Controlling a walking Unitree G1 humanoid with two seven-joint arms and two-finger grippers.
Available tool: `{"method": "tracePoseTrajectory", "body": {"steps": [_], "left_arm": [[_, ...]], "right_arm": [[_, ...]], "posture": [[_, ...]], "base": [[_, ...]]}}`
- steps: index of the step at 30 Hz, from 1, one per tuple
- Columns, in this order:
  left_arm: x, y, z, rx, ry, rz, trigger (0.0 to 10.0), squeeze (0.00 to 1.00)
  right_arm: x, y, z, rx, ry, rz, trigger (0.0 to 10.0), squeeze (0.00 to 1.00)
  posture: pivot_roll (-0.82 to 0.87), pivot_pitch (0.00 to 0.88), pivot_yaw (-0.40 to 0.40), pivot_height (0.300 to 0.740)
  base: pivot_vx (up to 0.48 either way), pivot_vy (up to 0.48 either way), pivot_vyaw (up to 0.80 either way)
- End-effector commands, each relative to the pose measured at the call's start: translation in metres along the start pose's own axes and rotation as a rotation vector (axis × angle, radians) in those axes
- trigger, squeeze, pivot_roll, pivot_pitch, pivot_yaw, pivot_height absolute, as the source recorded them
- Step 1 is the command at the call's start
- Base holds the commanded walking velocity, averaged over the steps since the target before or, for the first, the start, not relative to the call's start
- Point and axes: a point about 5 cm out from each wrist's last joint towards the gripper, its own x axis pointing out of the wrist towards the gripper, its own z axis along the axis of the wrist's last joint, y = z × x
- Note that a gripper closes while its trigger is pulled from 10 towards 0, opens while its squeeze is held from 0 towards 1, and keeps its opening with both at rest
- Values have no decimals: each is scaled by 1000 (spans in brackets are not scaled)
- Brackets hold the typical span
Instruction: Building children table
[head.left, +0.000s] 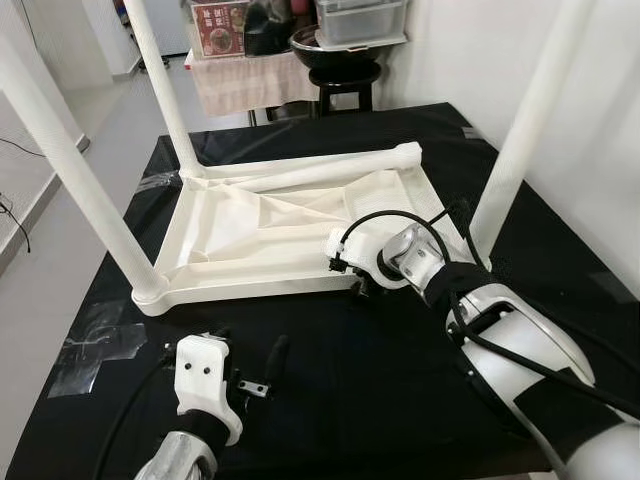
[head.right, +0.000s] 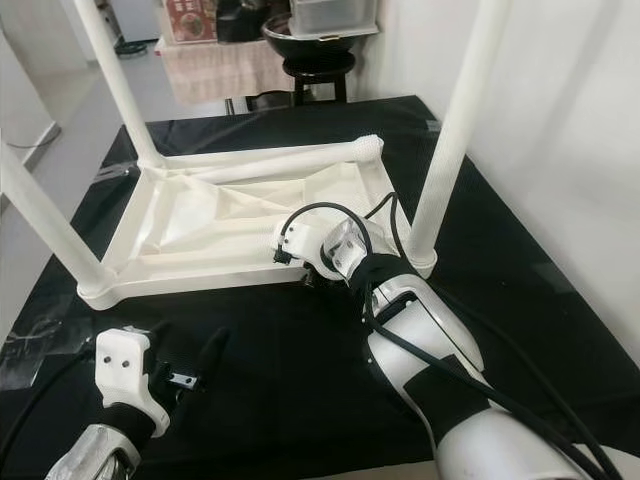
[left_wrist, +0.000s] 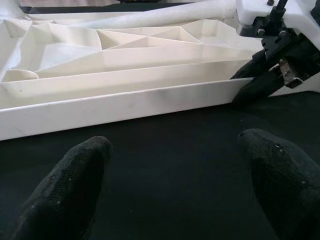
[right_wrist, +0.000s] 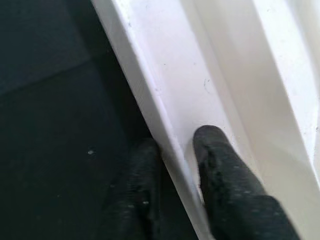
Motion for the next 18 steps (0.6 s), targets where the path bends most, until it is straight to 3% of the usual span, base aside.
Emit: {"method": "tracePoseTrajectory", "body": {"steps": [1, 6, 10, 11, 13, 16, 17, 18], "left_arm": [[-1, 1, -1, -9, 8, 8, 10000, 0], [1, 2, -1, -12, 5, 9, 10000, 0], [2, 3, -1, -12, 4, 8, 10000, 0], [3, 4, -1, -12, 1, 9, 10000, 0], [3, 5, -1, -12, -1, 10, 10000, 0], [4, 6, -1, -12, -1, 10, 10000, 0], [4, 6, 0, -10, -2, 10, 10000, 0], [4, 6, 0, -10, -2, 10, 10000, 0]], "right_arm": [[10, 12, -8, 50, 32, 64, 0, 0], [6, 19, 2, 183, -45, 233, 0, 0], [5, 21, 5, 211, -67, 273, 0, 0], [5, 32, 15, 291, -121, 410, 0, 0], [7, 44, 24, 342, -149, 502, 0, 0], [11, 54, 31, 360, -163, 532, 0, 0], [16, 71, 42, 395, -184, 554, 0, 0], [16, 71, 42, 395, -184, 554, 0, 0]], "posture": [[25, 97, -15, 740], [12, 87, -14, 740], [11, 86, -14, 740], [3, 83, -10, 740], [3, 83, -10, 740], [3, 83, -9, 740], [-3, 80, -3, 740], [-3, 80, -3, 740]], "base": [[0, 0, 0], [0, 0, 0], [0, 0, 0], [0, 0, 0], [0, 0, 0], [0, 0, 0], [0, 0, 0], [0, 0, 0]]}}
